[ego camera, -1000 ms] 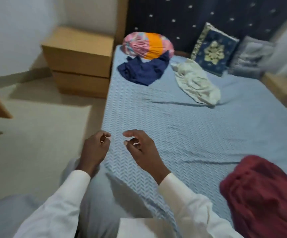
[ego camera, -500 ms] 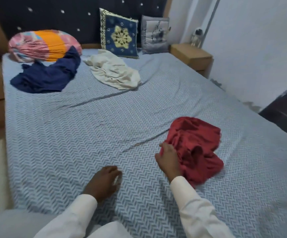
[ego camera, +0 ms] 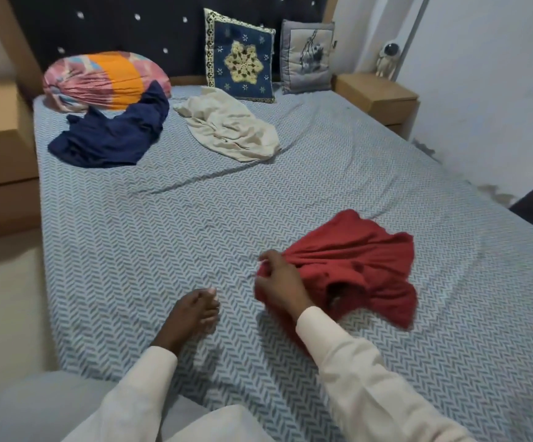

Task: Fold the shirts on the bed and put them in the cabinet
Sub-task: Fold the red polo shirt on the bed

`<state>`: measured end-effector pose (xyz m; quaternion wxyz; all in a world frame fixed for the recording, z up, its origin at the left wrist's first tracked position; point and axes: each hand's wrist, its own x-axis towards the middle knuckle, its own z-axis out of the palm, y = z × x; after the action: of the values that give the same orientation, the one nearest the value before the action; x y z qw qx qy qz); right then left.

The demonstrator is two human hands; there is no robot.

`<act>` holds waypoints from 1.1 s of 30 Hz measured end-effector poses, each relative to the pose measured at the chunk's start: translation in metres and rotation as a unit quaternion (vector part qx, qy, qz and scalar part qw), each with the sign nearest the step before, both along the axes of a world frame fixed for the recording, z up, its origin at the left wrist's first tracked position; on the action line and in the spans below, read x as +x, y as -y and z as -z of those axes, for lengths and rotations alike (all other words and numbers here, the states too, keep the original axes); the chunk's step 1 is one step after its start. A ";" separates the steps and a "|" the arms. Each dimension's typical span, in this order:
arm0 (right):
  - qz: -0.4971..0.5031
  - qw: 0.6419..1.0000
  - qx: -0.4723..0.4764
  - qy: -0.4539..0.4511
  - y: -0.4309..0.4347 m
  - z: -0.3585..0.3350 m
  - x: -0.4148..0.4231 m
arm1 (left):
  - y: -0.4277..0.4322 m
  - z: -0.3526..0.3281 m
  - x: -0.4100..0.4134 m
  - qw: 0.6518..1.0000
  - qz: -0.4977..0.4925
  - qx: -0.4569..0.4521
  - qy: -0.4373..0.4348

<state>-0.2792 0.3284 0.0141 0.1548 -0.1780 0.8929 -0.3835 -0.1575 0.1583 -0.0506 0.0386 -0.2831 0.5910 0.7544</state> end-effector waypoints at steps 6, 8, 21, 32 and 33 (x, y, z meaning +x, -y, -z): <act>-0.240 0.966 -0.032 0.095 0.022 -0.011 0.013 | -0.005 -0.018 0.016 0.985 0.051 0.159 -0.034; -0.176 0.983 0.039 -0.032 0.003 -0.009 -0.015 | -0.005 -0.011 0.017 0.991 0.014 0.131 0.007; -0.248 0.931 -0.075 0.258 0.006 -0.006 -0.035 | 0.104 -0.060 0.046 0.981 -0.179 -0.059 -0.040; -0.060 0.838 -0.335 0.426 0.052 -0.002 -0.014 | 0.051 -0.011 0.057 0.748 0.212 -0.571 0.264; -0.111 0.851 -0.317 0.404 0.044 -0.001 -0.020 | 0.052 -0.012 0.053 0.743 0.166 -0.598 0.252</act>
<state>-0.2991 0.2848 0.0147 0.4786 -0.1442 0.5556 -0.6644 -0.1040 0.1064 -0.0388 0.1329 -0.3253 0.9272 0.1294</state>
